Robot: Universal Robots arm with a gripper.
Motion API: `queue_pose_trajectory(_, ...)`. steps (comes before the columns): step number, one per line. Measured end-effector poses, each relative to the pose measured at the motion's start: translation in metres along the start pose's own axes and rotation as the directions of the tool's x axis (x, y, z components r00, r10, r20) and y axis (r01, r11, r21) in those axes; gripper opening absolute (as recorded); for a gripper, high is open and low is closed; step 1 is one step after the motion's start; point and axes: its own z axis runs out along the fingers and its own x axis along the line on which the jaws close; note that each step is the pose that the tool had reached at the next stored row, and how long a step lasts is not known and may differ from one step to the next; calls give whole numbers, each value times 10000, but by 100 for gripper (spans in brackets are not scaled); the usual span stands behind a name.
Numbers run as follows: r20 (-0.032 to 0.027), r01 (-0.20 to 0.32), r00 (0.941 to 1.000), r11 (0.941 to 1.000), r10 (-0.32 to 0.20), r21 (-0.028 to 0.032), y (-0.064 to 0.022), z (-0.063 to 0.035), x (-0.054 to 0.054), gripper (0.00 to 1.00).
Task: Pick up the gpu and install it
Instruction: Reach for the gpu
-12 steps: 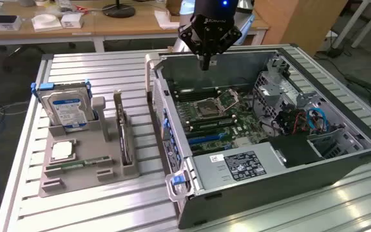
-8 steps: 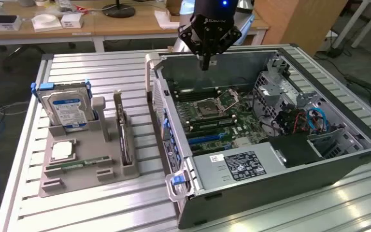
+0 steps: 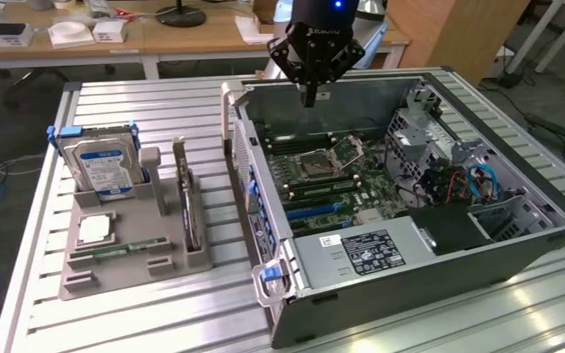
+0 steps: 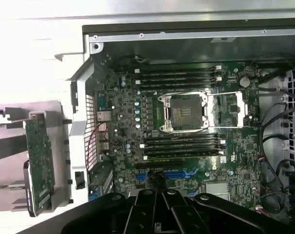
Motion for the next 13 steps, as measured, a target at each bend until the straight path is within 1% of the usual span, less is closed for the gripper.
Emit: queue_pose_trajectory(13, 1, 0, 10000, 10000, 0, 0, -10, -3, 134, 10)
